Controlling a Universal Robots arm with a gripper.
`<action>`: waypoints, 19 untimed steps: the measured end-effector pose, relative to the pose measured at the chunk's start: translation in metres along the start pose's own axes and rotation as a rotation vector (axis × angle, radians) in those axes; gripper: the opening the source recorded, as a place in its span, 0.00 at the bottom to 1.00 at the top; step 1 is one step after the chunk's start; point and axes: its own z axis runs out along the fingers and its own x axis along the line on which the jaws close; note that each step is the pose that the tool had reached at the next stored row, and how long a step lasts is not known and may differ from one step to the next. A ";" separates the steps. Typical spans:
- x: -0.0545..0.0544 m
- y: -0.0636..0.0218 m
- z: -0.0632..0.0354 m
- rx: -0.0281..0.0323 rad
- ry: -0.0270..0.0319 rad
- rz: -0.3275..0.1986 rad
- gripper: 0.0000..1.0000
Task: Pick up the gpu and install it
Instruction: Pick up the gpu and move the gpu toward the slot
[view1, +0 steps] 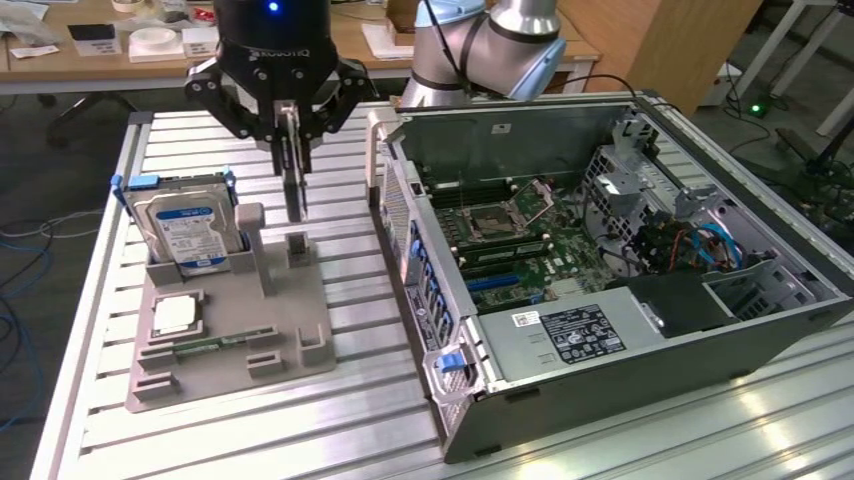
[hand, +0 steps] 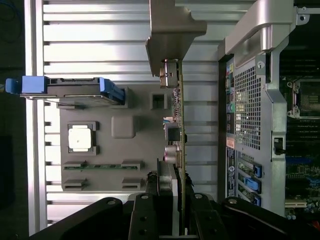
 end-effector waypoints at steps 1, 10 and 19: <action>-0.002 0.0000 0.0000 0.0000 0.0000 0.000 0.28; -0.015 0.0003 -0.0002 0.0000 0.0001 0.000 0.28; -0.028 0.0006 -0.0003 -0.0001 -0.0001 0.000 0.28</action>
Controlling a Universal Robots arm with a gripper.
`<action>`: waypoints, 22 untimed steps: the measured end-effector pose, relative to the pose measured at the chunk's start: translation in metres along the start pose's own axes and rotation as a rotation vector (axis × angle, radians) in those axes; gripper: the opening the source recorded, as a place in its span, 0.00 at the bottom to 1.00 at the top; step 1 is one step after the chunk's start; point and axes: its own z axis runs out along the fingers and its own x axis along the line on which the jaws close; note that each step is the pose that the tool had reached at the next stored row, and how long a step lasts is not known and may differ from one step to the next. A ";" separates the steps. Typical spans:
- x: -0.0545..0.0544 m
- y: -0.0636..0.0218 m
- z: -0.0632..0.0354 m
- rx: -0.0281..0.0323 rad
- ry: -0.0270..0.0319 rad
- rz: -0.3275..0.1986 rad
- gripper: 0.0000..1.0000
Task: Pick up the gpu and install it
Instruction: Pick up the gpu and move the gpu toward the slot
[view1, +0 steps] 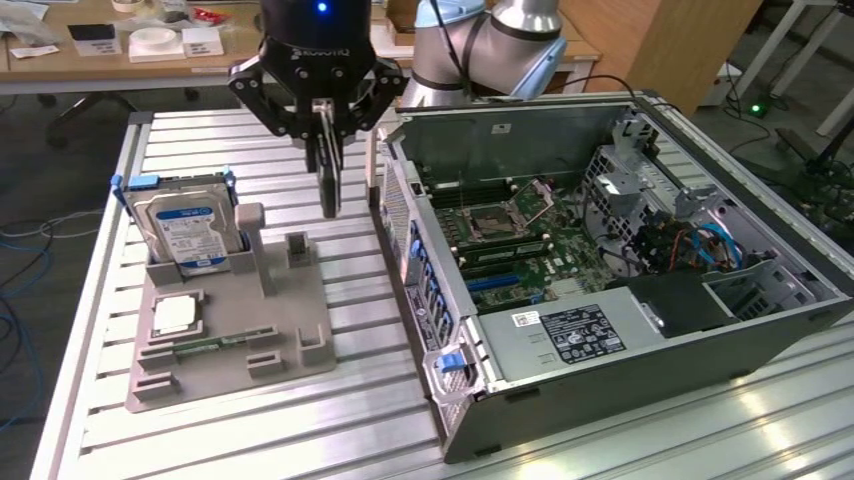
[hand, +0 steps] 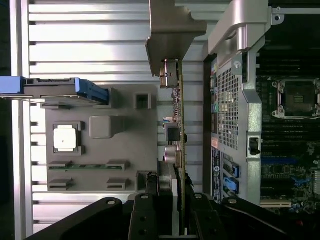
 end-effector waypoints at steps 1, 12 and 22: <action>-0.002 0.0000 0.0000 0.0000 0.0001 0.000 0.28; -0.019 0.0004 -0.0002 0.0000 0.0000 0.000 0.28; -0.034 0.0008 -0.0004 0.0001 0.0001 0.000 0.28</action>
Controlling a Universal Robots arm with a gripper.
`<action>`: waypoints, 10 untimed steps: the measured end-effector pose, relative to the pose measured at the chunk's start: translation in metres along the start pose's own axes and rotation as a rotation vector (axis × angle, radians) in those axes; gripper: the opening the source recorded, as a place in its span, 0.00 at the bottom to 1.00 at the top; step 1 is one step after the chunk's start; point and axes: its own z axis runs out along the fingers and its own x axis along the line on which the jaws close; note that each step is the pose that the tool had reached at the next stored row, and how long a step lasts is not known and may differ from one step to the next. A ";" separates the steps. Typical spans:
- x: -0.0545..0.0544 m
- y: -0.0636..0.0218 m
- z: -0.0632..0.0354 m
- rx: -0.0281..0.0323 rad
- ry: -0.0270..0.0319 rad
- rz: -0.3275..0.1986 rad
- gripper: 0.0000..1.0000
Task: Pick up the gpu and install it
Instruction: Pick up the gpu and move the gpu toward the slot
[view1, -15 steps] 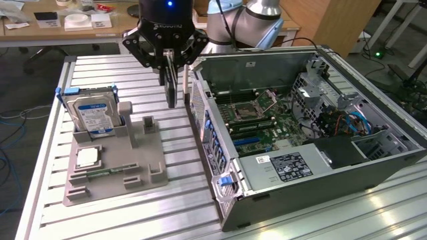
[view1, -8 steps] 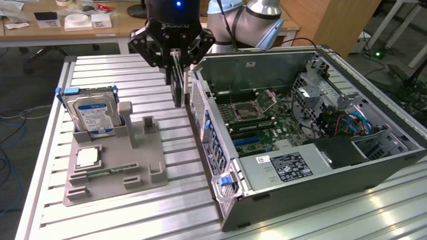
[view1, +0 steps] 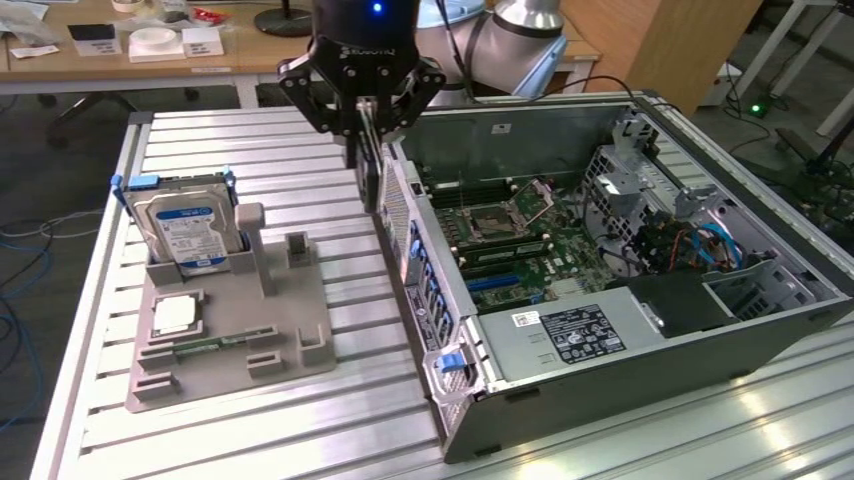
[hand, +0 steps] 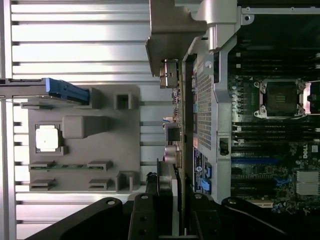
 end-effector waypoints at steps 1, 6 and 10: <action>-0.002 0.0000 0.0000 0.0000 0.0000 0.000 0.28; -0.010 0.0002 -0.0001 0.0000 0.0000 0.000 0.28; -0.016 0.0003 -0.0001 -0.0001 0.0000 0.000 0.28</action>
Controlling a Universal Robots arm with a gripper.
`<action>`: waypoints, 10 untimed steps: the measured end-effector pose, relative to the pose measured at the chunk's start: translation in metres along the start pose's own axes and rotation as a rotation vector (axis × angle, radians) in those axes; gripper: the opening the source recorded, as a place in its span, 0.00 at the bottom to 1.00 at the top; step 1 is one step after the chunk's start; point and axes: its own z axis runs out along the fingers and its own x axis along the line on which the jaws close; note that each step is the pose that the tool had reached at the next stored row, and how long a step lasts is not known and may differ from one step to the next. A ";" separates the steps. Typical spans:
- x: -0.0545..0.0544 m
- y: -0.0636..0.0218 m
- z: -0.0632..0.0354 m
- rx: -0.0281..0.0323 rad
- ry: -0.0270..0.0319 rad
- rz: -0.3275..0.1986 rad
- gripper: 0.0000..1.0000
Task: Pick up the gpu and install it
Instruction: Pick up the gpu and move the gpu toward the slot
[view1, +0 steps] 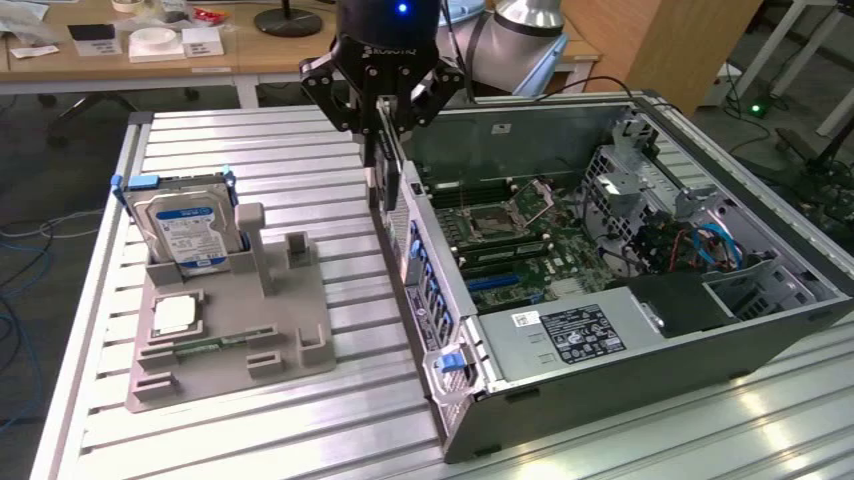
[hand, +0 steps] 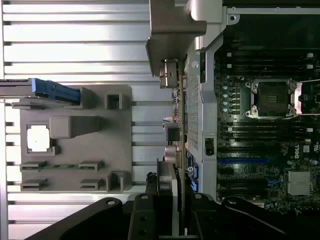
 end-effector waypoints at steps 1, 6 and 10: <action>-0.002 0.0001 0.0000 0.0001 0.0000 0.000 0.28; -0.010 0.0002 -0.0001 0.0001 0.0000 0.000 0.28; -0.016 0.0003 -0.0002 0.0001 0.0000 0.000 0.28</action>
